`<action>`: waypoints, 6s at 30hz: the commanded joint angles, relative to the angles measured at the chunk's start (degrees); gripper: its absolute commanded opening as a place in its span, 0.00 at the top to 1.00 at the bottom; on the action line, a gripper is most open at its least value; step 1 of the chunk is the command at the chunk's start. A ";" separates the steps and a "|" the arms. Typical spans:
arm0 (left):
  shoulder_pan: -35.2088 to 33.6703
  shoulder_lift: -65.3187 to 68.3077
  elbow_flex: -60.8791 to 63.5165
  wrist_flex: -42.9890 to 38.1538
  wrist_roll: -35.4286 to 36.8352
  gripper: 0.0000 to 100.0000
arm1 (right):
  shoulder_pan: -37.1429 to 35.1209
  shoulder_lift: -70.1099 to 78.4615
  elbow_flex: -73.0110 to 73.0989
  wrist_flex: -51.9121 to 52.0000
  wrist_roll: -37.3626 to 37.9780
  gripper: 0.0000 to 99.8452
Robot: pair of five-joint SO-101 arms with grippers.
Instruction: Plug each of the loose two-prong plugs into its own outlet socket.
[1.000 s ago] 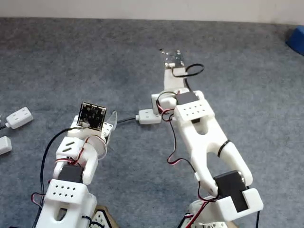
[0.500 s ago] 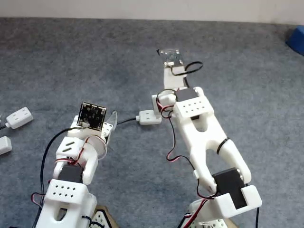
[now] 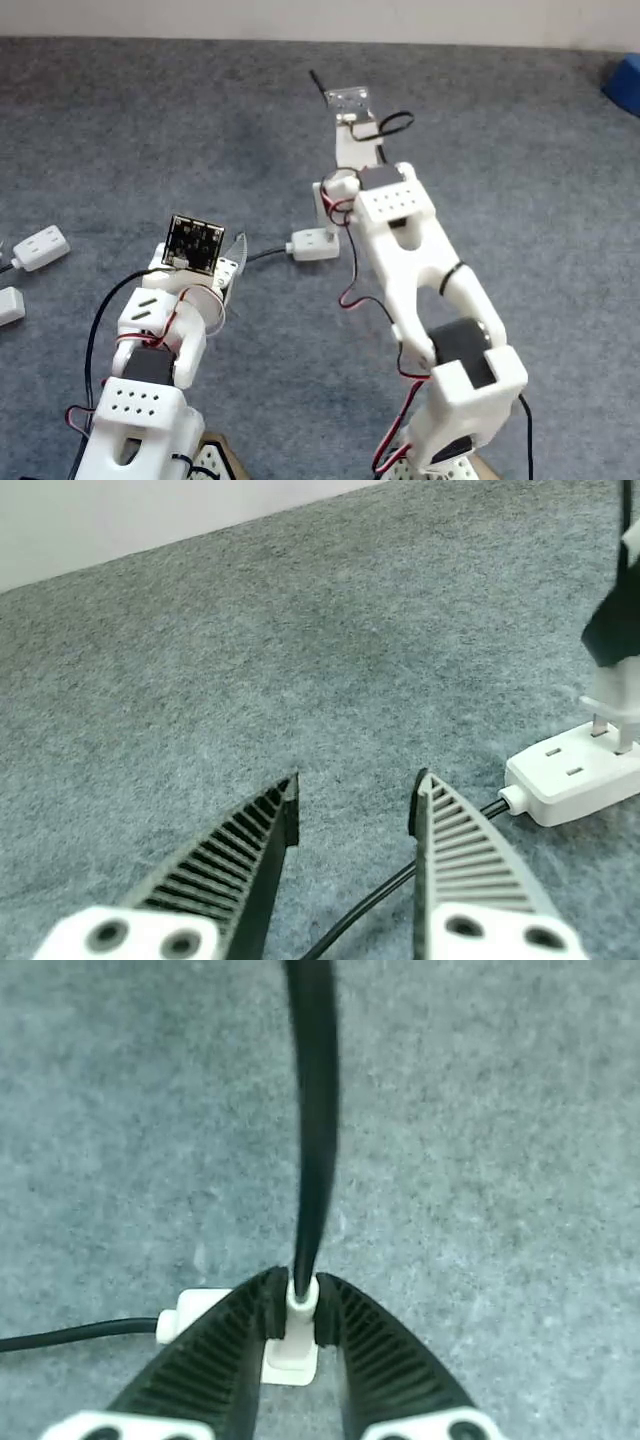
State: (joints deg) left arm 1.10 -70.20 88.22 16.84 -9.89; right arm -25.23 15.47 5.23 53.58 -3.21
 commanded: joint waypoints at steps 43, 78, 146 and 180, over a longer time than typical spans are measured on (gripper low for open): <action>-4.44 -0.92 -1.98 -0.18 0.62 0.80 | -6.64 9.01 7.69 13.58 -1.05 0.99; -4.26 -0.48 -2.33 0.00 0.62 0.80 | -6.64 15.78 -17.36 21.58 1.23 0.79; -4.88 45.85 -64.40 60.75 -13.98 0.80 | 7.52 -36.00 32.40 6.81 12.40 0.89; -11.82 62.29 -57.27 48.88 -21.36 0.80 | -8.31 29.76 -48.04 21.41 44.13 0.76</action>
State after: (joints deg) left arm -8.66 -6.11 32.92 66.24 -30.55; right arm -31.21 45.71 -39.78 74.15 40.48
